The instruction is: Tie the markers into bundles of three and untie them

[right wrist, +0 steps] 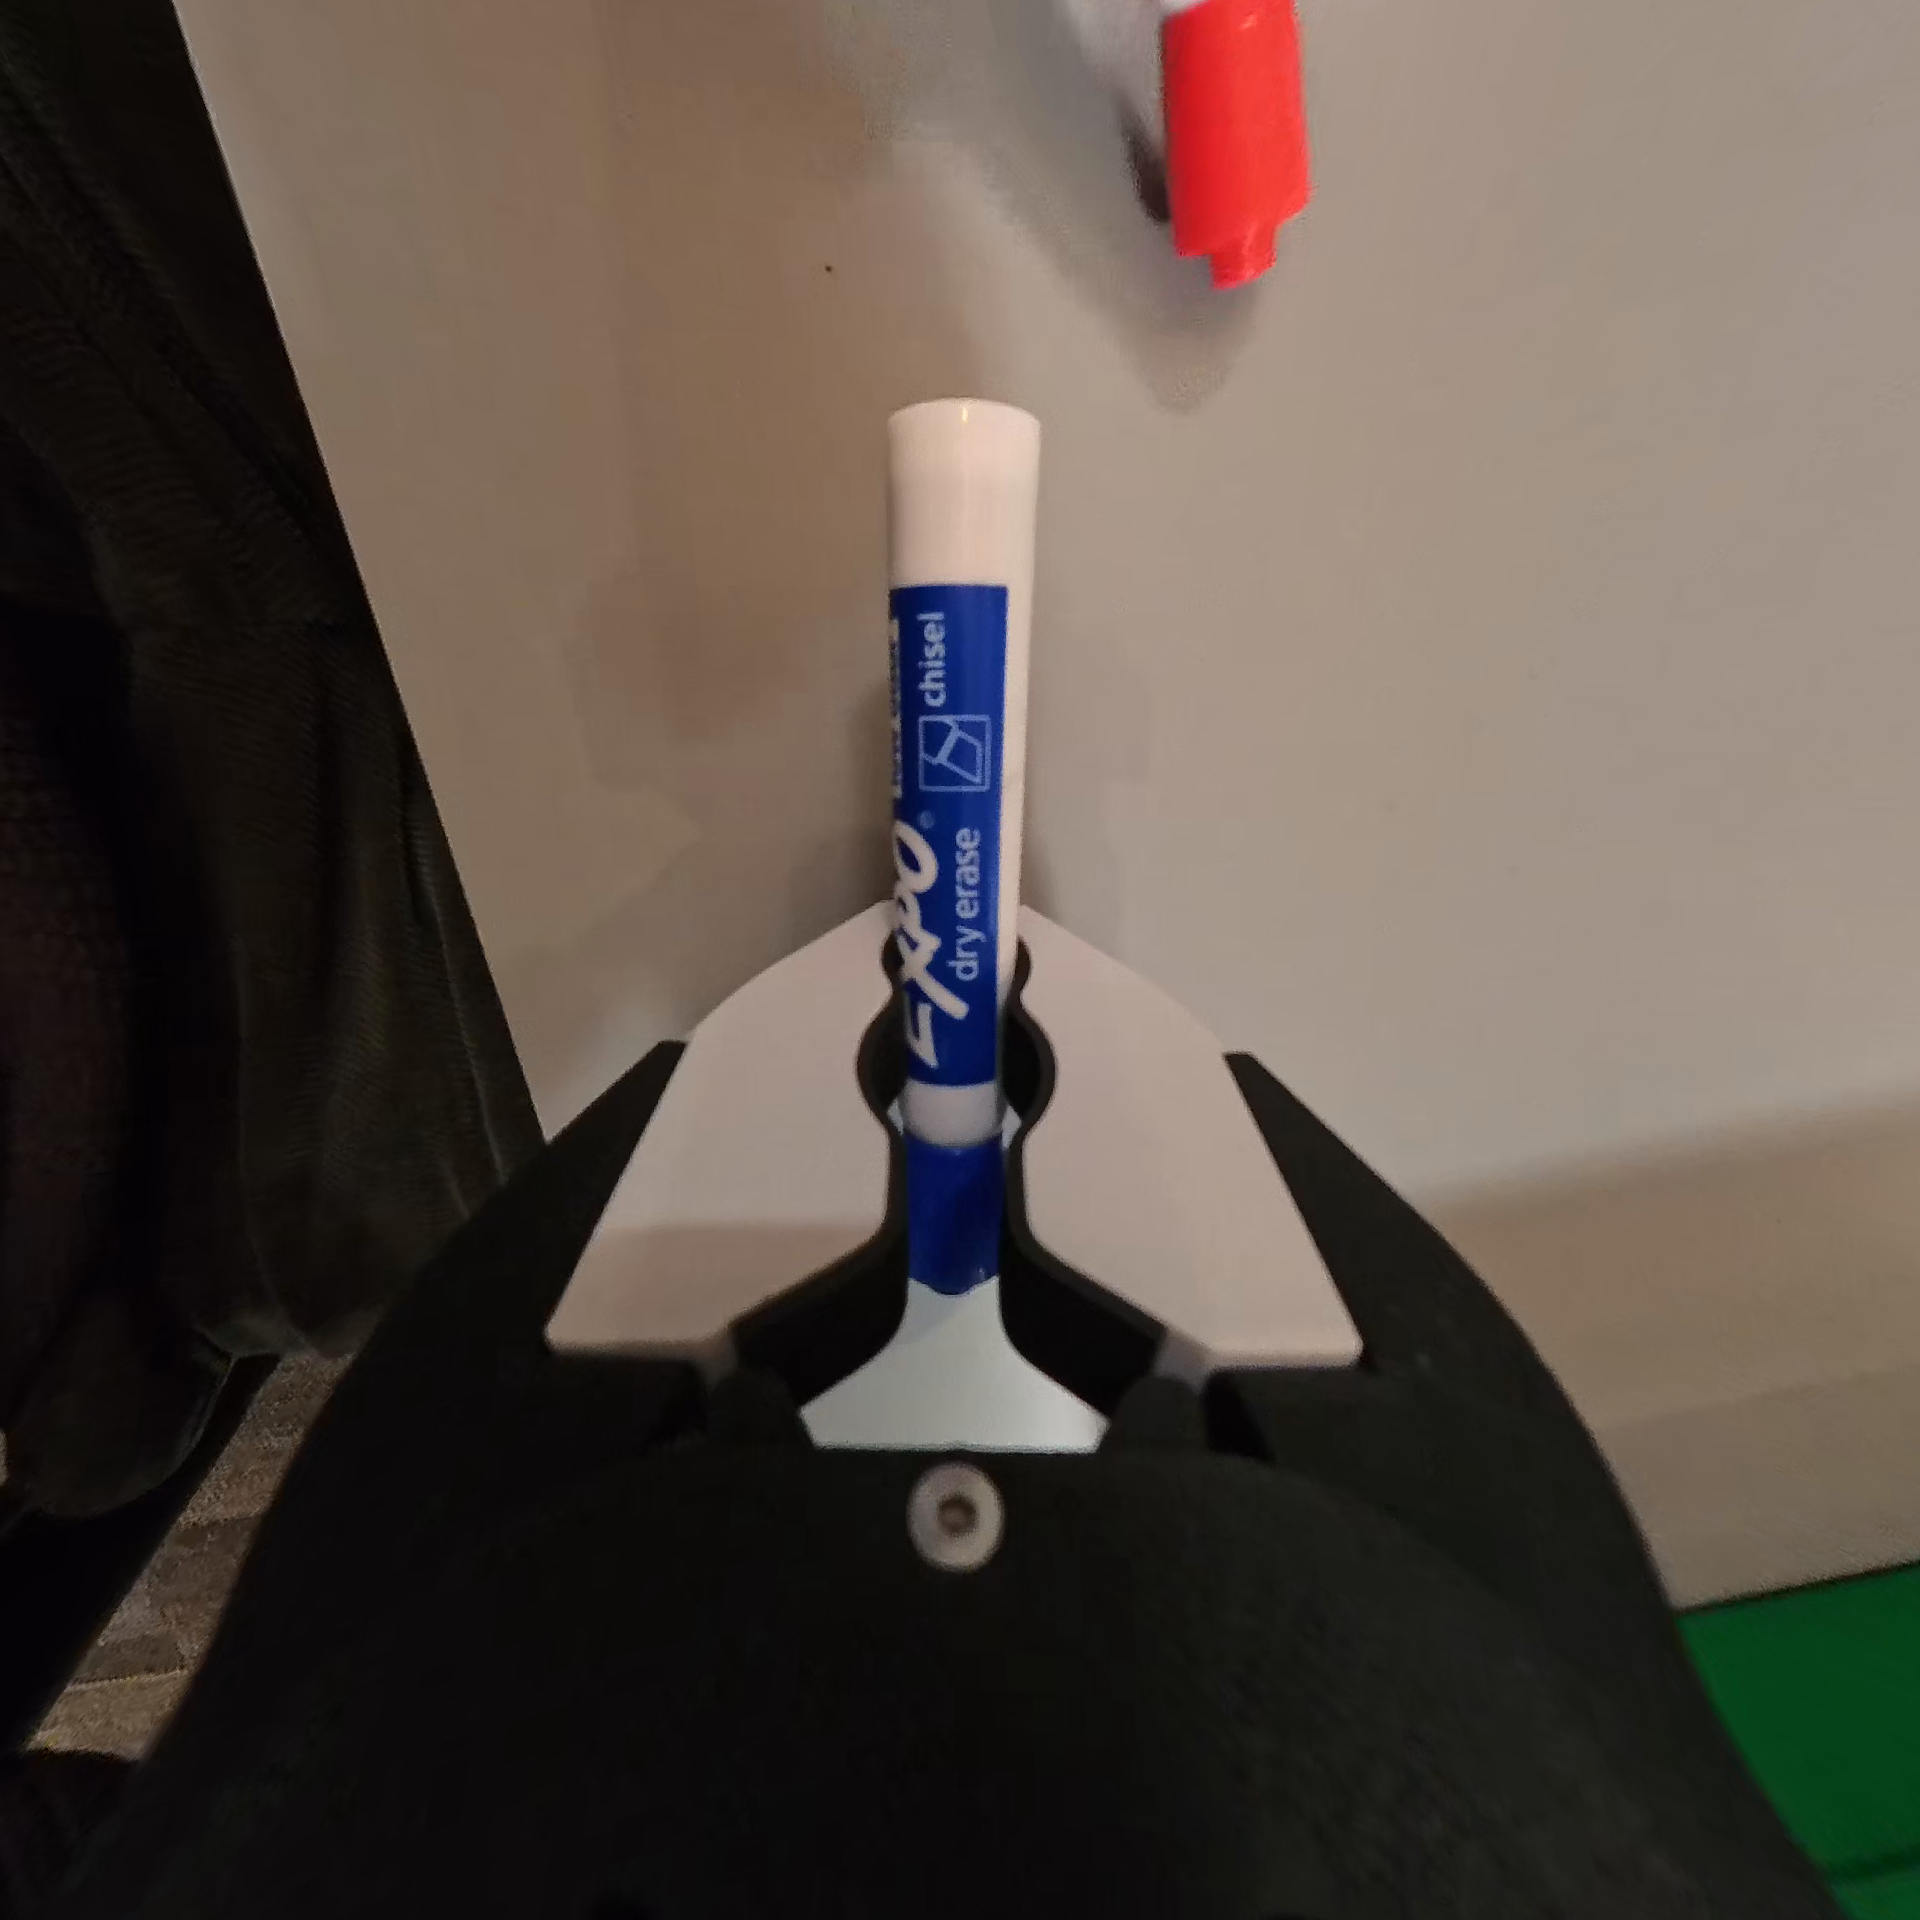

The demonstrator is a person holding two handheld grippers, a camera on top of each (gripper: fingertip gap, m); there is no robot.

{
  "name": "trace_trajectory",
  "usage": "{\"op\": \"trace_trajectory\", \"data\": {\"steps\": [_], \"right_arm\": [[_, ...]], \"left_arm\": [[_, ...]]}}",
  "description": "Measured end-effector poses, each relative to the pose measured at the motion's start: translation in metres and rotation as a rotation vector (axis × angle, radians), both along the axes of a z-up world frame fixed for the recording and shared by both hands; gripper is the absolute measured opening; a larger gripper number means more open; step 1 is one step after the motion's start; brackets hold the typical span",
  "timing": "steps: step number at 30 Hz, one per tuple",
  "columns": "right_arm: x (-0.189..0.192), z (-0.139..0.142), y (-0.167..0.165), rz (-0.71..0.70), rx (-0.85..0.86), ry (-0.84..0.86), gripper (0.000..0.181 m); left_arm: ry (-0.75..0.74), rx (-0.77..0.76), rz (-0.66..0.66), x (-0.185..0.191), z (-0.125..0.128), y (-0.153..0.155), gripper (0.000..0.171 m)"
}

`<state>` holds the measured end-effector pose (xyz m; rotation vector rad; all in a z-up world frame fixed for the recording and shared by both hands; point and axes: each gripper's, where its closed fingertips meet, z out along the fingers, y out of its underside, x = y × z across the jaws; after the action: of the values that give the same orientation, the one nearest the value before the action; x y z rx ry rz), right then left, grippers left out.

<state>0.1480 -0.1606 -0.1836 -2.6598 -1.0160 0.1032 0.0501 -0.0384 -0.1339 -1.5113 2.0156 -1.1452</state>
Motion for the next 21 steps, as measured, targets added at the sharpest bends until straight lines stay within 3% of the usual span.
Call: {"op": "trace_trajectory", "data": {"steps": [8, 10, 12, 17, 21], "right_arm": [[-0.002, 0.0, 0.0, 0.007, -0.004, -0.003, 0.014], [-0.003, 0.0, -0.001, 0.01, -0.005, -0.002, 0.014], [-0.002, -0.001, -0.001, 0.009, -0.008, -0.005, 0.014], [-0.001, -0.001, -0.001, 0.005, -0.009, -0.006, 0.014], [-0.001, -0.002, -0.001, 0.006, -0.011, -0.005, 0.014]], "left_arm": [[-0.166, -0.085, -0.054, 0.02, 0.036, -0.042, 0.015], [-0.145, -0.055, -0.051, 0.019, 0.031, -0.039, 0.015], [-0.128, -0.01, -0.031, 0.017, 0.022, -0.03, 0.001], [-0.081, 0.067, -0.011, 0.01, 0.003, -0.013, 0.001], [-0.033, 0.17, 0.066, 0.01, -0.013, 0.007, 0.043]]}}
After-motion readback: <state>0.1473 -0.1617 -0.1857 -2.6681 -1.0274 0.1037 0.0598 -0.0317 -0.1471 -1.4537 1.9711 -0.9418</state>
